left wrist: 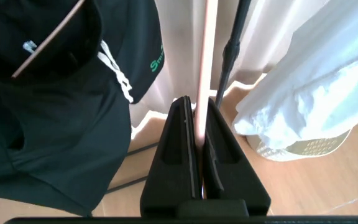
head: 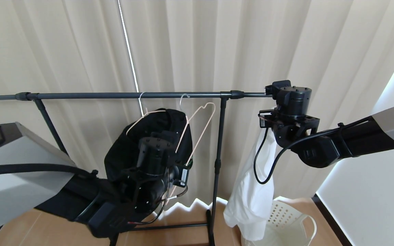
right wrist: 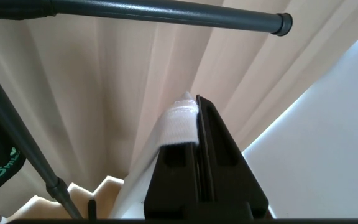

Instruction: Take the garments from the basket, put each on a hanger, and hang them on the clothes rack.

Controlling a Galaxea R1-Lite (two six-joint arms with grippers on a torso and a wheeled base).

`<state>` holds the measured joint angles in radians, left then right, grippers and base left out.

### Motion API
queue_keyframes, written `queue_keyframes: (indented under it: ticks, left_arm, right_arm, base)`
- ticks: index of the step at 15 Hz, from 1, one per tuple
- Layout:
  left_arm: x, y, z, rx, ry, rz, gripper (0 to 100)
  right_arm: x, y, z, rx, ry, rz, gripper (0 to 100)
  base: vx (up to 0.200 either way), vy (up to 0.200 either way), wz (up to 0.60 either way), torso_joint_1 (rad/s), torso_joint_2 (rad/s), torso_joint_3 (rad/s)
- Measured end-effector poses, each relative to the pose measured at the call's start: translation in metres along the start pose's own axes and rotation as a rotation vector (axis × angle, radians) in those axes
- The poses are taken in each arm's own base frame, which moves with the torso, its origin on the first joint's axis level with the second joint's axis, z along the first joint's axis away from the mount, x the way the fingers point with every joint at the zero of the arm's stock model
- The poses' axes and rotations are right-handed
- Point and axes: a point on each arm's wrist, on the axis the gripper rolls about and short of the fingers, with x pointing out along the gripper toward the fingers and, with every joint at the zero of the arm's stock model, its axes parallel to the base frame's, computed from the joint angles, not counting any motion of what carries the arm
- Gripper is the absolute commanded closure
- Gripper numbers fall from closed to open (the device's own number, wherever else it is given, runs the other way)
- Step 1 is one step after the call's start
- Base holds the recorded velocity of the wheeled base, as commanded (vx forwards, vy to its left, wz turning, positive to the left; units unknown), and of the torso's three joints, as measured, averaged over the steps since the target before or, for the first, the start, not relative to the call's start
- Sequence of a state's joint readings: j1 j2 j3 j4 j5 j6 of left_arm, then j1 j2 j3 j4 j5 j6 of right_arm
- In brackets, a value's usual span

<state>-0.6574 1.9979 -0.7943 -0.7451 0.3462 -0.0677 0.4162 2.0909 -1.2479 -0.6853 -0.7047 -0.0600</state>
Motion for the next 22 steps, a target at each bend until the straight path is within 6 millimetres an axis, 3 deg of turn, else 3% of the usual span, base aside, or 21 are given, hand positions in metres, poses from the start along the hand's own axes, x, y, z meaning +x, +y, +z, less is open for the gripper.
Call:
queue_keyframes:
  ticks: [5, 10, 14, 22]
  left_arm:
    - [-0.056, 0.026, -0.045, 0.13, -0.031, -0.256, 100]
    - [-0.098, 0.055, -0.081, 0.275, -0.087, -0.398, 100]
    - [-0.104, 0.057, -0.093, 0.295, -0.047, -0.474, 100]
    - [-0.082, 0.04, -0.087, 0.271, -0.1, -0.511, 100]
  right_arm:
    - [-0.013, 0.005, 0.001, -0.011, 0.006, 0.035, 100]
    - [-0.03, -0.001, 0.001, -0.073, 0.077, 0.056, 100]
    - [-0.04, 0.001, 0.003, -0.071, 0.083, 0.077, 100]
    - [-0.048, 0.01, 0.003, -0.055, 0.077, 0.106, 100]
  base:
    - [0.0, 0.0, 0.0, 0.0, 0.0, 0.0]
    - [0.0, 0.0, 0.0, 0.0, 0.0, 0.0]
    - [0.0, 0.0, 0.0, 0.0, 0.0, 0.0]
    - [0.0, 0.0, 0.0, 0.0, 0.0, 0.0]
